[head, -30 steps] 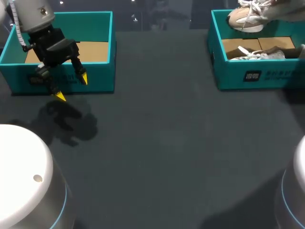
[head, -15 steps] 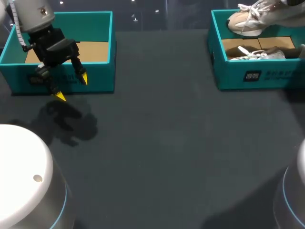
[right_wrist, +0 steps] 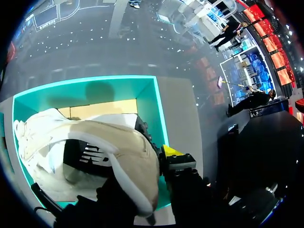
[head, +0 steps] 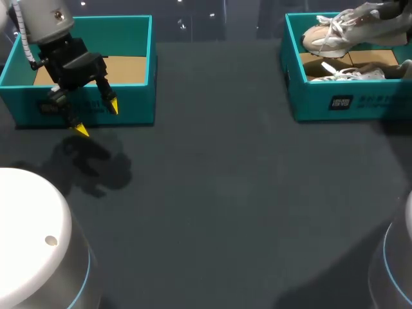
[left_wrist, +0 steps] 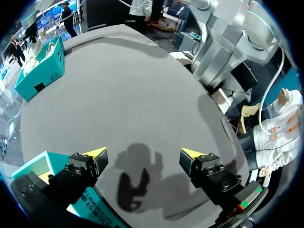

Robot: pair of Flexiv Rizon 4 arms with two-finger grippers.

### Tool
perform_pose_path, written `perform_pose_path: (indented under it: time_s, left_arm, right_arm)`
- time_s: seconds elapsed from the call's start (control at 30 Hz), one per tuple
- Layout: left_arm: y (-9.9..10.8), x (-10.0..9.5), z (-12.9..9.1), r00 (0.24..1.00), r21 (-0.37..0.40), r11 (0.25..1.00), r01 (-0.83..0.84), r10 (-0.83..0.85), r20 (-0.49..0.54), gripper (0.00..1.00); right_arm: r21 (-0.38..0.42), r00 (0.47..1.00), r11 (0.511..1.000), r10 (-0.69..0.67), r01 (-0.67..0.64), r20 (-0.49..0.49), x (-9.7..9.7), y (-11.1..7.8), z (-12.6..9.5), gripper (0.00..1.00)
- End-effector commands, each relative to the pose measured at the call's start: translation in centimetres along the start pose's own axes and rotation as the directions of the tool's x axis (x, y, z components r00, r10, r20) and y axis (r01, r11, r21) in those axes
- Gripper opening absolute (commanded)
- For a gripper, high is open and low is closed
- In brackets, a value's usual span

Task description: Take the shoe out of the shoebox, open the shoe tongue, remove and reinsert the insole, then place the shoe into the shoebox

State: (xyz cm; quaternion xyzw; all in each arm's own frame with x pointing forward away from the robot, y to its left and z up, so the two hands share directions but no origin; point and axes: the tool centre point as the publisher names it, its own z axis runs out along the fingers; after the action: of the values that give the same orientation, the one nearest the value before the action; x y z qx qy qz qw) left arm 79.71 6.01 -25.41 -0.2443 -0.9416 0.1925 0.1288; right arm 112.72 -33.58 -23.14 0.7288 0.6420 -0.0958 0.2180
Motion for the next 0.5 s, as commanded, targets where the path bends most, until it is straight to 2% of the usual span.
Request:
perform_pose_path:
  time_s: [0.03, 0.5]
  left_arm:
    - [0.0, 0.1, 0.0, 1.0, -0.003, 1.0, 0.0, 0.0, 0.001, 1.0]
    - [0.0, 0.1, 0.0, 1.0, -0.003, 1.0, 0.0, 0.0, 0.001, 1.0]
  right_arm:
    - [0.011, 1.0, 1.0, 0.001, -0.001, -0.006, 0.3, 0.7, 0.7, 0.0]
    - [0.024, 1.0, 1.0, -0.01, 0.01, -0.014, 1.5, 1.5, 2.1, 0.0]
